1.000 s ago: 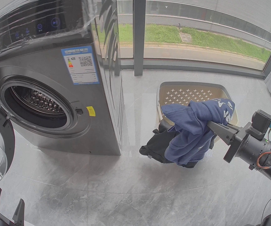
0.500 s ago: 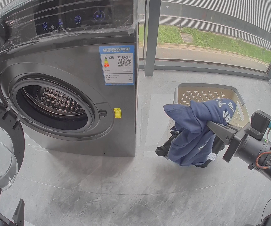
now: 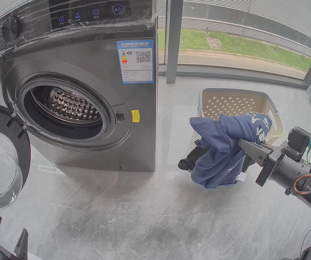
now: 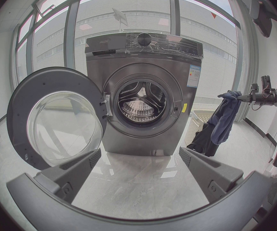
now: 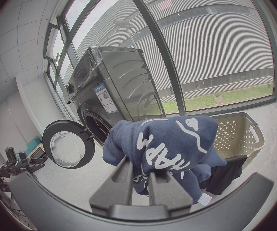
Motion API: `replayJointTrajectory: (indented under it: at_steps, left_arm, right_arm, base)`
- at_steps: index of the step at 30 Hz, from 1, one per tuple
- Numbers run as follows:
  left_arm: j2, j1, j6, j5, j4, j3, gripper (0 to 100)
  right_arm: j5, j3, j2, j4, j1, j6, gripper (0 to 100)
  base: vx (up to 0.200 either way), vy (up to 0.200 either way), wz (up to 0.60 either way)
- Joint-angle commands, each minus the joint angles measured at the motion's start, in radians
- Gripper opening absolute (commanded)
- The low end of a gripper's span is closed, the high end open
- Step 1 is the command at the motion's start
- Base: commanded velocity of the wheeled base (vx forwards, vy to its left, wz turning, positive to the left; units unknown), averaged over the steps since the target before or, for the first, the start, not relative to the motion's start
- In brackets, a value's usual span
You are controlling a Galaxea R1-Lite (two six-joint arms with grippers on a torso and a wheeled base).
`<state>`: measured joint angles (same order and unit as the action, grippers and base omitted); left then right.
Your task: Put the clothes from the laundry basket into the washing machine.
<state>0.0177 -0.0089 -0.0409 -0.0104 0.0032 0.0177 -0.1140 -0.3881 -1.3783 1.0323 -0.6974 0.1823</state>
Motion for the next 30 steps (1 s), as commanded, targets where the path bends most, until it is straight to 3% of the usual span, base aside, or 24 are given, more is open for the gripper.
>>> replayJointTrajectory:
  at_steps: [1, 5, 30]
  left_arm:
    - [0.001, 0.0, -0.001, 0.0, 0.0, -0.015, 100]
    - [0.001, 0.0, -0.001, 0.0, 0.0, -0.015, 100]
    - [0.002, 0.0, -0.002, 0.0, 0.0, -0.015, 100]
  right_arm:
    - [0.001, 0.0, -0.004, 0.0, 0.001, 0.0, 0]
    - [0.001, 0.0, -0.007, 0.0, -0.001, 0.0, 0]
    - [0.001, 0.002, -0.008, 0.0, -0.001, 0.0, 0]
  base:
    - [0.0, 0.0, 0.0]
    - [0.0, 0.0, 0.0]
    - [0.0, 0.2, 0.0]
